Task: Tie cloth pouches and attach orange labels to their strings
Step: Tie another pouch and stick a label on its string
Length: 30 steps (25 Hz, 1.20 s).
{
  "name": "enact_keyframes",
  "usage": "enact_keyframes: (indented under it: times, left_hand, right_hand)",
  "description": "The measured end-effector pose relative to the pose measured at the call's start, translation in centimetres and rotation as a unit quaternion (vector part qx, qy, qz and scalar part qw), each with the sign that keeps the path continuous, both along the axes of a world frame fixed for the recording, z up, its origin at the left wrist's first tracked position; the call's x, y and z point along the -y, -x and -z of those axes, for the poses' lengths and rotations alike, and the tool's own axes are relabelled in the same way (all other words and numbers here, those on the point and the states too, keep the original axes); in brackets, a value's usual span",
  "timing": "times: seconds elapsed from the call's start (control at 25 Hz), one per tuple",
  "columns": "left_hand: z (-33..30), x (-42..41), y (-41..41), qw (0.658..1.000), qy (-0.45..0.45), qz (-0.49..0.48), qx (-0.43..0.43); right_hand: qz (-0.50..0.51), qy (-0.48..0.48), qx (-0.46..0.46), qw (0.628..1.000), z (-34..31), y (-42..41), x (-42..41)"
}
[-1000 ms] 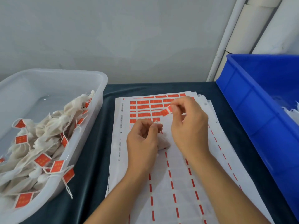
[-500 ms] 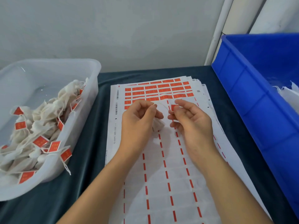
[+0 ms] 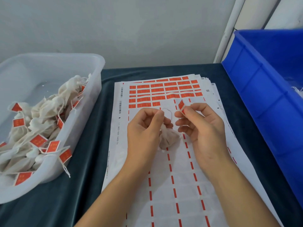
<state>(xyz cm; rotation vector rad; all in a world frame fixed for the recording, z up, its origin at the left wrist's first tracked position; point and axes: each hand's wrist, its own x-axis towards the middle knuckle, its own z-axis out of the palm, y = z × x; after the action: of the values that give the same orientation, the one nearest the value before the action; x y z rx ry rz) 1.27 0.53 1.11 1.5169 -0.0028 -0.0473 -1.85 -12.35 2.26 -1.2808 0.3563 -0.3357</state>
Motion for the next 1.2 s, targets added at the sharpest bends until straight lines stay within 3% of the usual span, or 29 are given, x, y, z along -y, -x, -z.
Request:
enact_keyframes:
  times: [0.24,0.48,1.2]
  left_hand:
    - [0.4,-0.1,0.4,1.0,0.0,0.003,0.008]
    - [0.5,-0.2,0.5,1.0,0.011,0.004,0.022]
    - [0.3,-0.3,0.7,0.999,0.015,0.019,0.027]
  right_hand:
    - [-0.074,-0.09,0.002,0.993,-0.1,0.3,-0.4]
    - [-0.085,-0.156,-0.002,0.984,-0.1,0.1,-0.8]
    - [-0.103,-0.152,-0.049,0.982,0.5,0.3,-1.7]
